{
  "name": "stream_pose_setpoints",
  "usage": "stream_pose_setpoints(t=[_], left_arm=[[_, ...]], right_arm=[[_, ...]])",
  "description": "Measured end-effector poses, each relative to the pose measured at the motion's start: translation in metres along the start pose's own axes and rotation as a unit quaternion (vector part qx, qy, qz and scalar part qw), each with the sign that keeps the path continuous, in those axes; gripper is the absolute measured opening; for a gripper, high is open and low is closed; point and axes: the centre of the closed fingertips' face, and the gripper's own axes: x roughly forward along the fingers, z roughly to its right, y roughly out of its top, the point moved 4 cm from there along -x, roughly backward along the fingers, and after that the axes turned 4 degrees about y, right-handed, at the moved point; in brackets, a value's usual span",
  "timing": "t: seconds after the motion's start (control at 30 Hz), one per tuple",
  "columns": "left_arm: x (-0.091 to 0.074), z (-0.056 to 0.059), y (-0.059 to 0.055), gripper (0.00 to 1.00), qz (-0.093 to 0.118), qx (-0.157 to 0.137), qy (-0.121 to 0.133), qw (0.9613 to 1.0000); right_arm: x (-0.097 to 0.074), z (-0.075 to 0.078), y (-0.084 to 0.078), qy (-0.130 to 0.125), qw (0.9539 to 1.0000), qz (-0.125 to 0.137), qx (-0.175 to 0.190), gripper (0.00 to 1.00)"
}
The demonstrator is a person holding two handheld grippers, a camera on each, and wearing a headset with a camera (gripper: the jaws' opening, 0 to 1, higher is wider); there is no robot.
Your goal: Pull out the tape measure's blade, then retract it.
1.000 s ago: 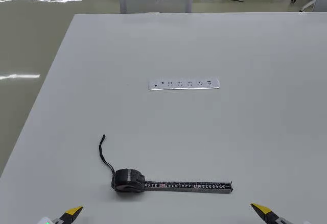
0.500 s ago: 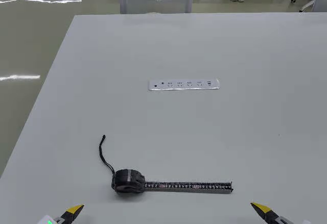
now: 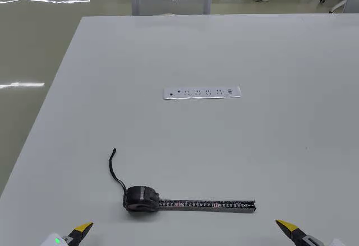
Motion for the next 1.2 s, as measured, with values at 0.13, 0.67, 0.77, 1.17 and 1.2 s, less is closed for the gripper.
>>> stream_pose_setpoints(t=[0.13, 0.67, 0.77, 1.17, 1.2], left_arm=[[0.002, 0.0, -0.002, 0.84, -0.005, 0.001, 0.002, 1.0], [0.009, 0.005, 0.003, 0.85, -0.008, 0.0, 0.004, 1.0], [0.012, 0.006, 0.004, 0.85, -0.009, -0.001, 0.005, 0.9999], [0.017, 0.001, 0.01, 0.85, -0.012, -0.005, 0.016, 0.9998], [0.017, 0.002, 0.011, 0.85, -0.012, -0.005, 0.016, 0.9998]], right_arm=[[0.0, 0.002, 0.001, -0.001, 1.0, 0.003, 0.0, 0.75], [0.004, 0.004, -0.002, 0.006, 1.0, -0.002, -0.003, 0.74], [0.004, 0.004, -0.002, 0.007, 1.0, -0.003, -0.003, 0.74], [0.007, 0.006, -0.001, 0.01, 0.9999, -0.005, -0.008, 0.74], [0.008, 0.006, -0.001, 0.01, 0.9999, -0.005, -0.009, 0.74]])
